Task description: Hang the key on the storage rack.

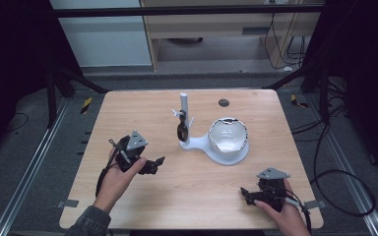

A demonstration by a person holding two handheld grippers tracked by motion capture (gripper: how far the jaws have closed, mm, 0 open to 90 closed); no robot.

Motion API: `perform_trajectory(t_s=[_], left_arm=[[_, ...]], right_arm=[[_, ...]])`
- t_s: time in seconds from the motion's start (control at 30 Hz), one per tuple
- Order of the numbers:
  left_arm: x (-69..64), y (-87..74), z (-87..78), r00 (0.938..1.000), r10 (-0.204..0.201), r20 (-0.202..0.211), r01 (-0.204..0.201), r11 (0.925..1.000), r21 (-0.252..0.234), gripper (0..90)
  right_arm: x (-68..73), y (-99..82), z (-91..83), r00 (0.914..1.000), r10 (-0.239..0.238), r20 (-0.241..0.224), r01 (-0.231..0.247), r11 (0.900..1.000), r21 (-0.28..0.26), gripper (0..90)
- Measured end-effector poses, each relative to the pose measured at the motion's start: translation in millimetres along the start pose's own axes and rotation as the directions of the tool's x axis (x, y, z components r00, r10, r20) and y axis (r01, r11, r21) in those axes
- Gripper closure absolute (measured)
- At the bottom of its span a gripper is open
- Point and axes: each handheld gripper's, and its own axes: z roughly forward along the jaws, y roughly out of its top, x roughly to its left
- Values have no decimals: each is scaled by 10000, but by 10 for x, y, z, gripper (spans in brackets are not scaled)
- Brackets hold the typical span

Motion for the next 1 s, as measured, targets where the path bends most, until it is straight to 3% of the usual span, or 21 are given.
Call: perform_trajectory(t_s=[0.37,0.63,0.83,1.0], left_arm=[[128,-302,26,9993,4,-385,24,9972,744,61],[219,-543,35,9980,-429,-466,474,9939,999,61],[288,-679,31,9968,-594,-541,662,9888,1336,61],[341,-776,35,9949,-708,-716,830,9794,1839,67]], right_arm=[[1,4,3,10000,-10,-8,10,10000,0,4],[0,4,4,10000,-26,9,26,10000,-4,4],[1,4,4,10000,-26,7,26,10000,-3,4],[1,4,4,10000,-27,7,27,10000,-2,4]])
